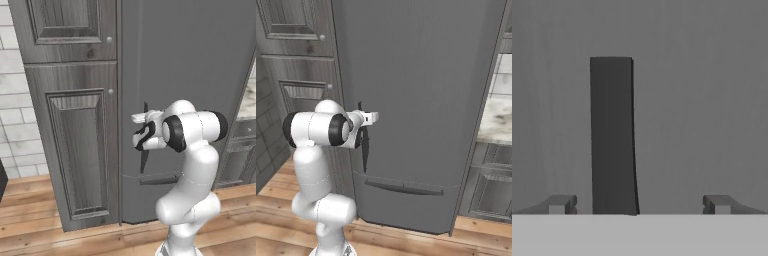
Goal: Take the cake and donut from the fridge and place them on the empty tray on the dining counter.
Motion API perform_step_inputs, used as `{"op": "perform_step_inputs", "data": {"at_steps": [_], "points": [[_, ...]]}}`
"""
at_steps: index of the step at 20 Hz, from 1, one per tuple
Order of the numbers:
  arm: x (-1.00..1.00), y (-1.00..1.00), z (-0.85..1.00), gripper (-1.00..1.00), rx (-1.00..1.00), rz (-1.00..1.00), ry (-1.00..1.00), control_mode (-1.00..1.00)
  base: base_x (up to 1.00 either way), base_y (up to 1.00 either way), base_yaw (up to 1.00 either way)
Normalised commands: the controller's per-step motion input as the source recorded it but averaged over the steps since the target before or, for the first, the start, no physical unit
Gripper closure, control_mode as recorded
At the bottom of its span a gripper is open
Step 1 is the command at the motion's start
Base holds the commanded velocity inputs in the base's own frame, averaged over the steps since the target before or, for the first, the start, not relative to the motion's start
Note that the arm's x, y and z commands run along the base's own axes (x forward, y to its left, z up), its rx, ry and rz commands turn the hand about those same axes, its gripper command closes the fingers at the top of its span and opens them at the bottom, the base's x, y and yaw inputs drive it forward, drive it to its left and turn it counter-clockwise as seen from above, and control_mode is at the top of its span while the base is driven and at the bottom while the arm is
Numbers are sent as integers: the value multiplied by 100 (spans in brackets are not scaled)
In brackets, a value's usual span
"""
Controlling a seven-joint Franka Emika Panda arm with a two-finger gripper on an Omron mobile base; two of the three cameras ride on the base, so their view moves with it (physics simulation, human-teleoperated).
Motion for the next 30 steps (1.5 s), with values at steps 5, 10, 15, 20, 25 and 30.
{"op": "perform_step_inputs", "data": {"at_steps": [5,10,15,20,25,30], "points": [[65,0,-22,100,0,0,0,-100,0,0,0],[22,0,0,100,0,0,5,-100,0,0,0],[0,28,0,100,0,0,20,-100,0,0,0],[-1,24,-2,100,0,0,25,-100,0,0,0],[-34,0,-3,100,0,0,32,-100,0,0,0],[-82,-7,-11,100,0,0,33,-100,0,0,0]]}}
